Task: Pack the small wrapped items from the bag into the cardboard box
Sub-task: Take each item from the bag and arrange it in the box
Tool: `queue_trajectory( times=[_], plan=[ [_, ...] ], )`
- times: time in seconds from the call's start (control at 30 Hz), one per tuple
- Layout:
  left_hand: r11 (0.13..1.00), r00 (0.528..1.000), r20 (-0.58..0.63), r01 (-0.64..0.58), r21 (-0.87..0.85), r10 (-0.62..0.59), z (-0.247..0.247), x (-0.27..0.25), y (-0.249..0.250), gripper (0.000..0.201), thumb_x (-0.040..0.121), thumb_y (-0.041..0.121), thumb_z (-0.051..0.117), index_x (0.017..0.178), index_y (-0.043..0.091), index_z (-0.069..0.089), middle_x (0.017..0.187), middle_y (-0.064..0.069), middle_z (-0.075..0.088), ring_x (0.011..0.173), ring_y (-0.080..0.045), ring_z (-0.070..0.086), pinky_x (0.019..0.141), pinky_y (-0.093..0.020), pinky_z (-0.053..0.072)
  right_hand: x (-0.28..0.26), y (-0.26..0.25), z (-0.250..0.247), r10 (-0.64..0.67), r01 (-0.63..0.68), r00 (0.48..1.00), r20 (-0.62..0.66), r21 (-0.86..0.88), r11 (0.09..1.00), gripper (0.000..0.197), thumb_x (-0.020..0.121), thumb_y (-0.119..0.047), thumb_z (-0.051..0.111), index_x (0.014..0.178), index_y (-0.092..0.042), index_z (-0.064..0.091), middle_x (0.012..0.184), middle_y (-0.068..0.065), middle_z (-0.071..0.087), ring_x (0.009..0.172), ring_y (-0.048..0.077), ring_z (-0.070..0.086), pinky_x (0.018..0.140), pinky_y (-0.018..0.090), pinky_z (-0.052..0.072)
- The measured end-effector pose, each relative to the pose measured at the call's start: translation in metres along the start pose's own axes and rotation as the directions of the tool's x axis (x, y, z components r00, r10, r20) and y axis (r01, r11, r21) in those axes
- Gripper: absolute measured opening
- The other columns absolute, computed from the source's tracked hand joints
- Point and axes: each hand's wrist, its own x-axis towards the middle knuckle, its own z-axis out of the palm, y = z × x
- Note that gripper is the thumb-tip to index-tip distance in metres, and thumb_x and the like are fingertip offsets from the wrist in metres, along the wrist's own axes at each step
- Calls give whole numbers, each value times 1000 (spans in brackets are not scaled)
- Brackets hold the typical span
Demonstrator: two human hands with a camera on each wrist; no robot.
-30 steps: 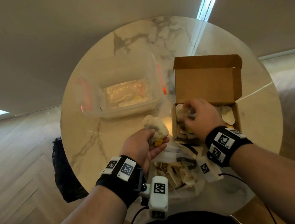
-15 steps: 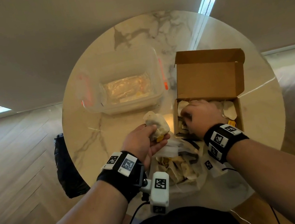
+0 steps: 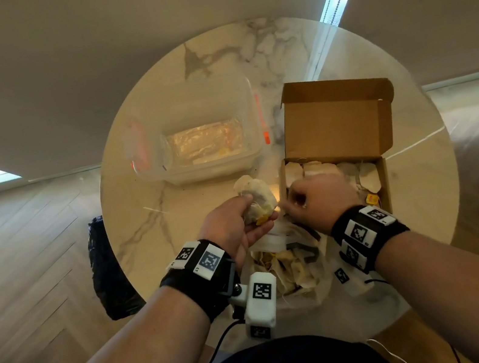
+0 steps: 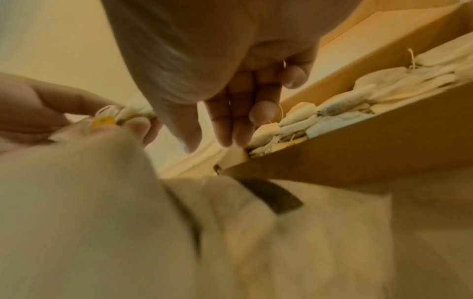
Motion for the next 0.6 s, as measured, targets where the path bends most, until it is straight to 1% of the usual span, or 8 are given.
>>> queue_trajectory(
  times=[0.07, 0.13, 0.23, 0.3, 0.37, 0.47, 0.53, 0.6],
  plan=[
    [999, 1000, 16, -23, 35, 23, 2, 0, -2, 21, 107, 14, 56, 118, -1, 64, 110, -27, 75, 102, -39, 77, 78, -37, 64, -9, -3, 3, 20, -19, 990, 136, -7, 1000, 37, 91, -68, 56, 86, -34, 67, 79, -13, 64, 76, 11, 62, 73, 36, 59],
    [997, 998, 35, -48, 59, 46, 4, -1, -3, 19, 106, 13, 58, 118, 1, 66, 118, -28, 73, 108, -40, 74, 75, -36, 66, -18, -1, 5, -27, 28, 983, 182, -6, 1000, 29, 94, -60, 57, 93, -35, 71, 85, -13, 66, 79, 13, 64, 75, 36, 60],
    [995, 996, 53, -69, 72, 65, 10, -4, -7, 17, 104, 10, 60, 118, 3, 67, 118, -23, 74, 109, -37, 74, 73, -34, 66, -27, 2, 3, -87, 95, 982, 170, -43, 995, 25, 100, -51, 56, 102, -33, 73, 96, -10, 69, 89, 17, 64, 82, 34, 55],
    [995, 995, 69, -73, 75, 67, 14, -5, -10, 16, 104, 9, 61, 118, 4, 68, 115, -20, 75, 102, -30, 75, 72, -33, 65, -32, 4, -2, -76, 79, 989, 128, -23, 997, 22, 100, -49, 57, 100, -34, 73, 94, -12, 69, 88, 14, 64, 81, 33, 52],
    [993, 993, 98, -79, 86, 71, 18, -7, -14, 18, 103, 7, 62, 120, 5, 67, 115, -18, 75, 99, -27, 76, 72, -32, 65, -38, 7, -9, 2, -14, 998, 64, 194, 981, 19, 99, -48, 61, 91, -34, 71, 83, -16, 65, 79, 6, 61, 71, 29, 46],
    [985, 983, 160, -109, 134, 87, 24, -10, -21, 22, 101, 5, 64, 122, 8, 67, 116, -16, 77, 102, -27, 77, 81, -37, 65, -48, 7, -25, 124, -99, 992, 8, 654, 750, 19, 96, -48, 67, 87, -32, 71, 78, -12, 68, 74, 5, 63, 67, 26, 49],
    [978, 978, 186, -125, 166, 93, 28, -12, -24, 24, 99, 5, 67, 123, 9, 66, 115, -16, 77, 102, -28, 78, 84, -40, 64, -53, 5, -34, 141, -115, 989, 30, 759, 640, 21, 91, -49, 74, 91, -28, 73, 84, -5, 73, 78, 15, 68, 69, 31, 56],
    [974, 976, 199, -128, 184, 91, 31, -14, -24, 25, 100, 7, 65, 125, 9, 66, 116, -17, 77, 103, -29, 77, 83, -41, 64, -55, 4, -37, 170, -134, 984, 43, 812, 567, 18, 89, -41, 81, 90, -24, 74, 87, 3, 74, 78, 22, 69, 73, 39, 59]
  ],
)
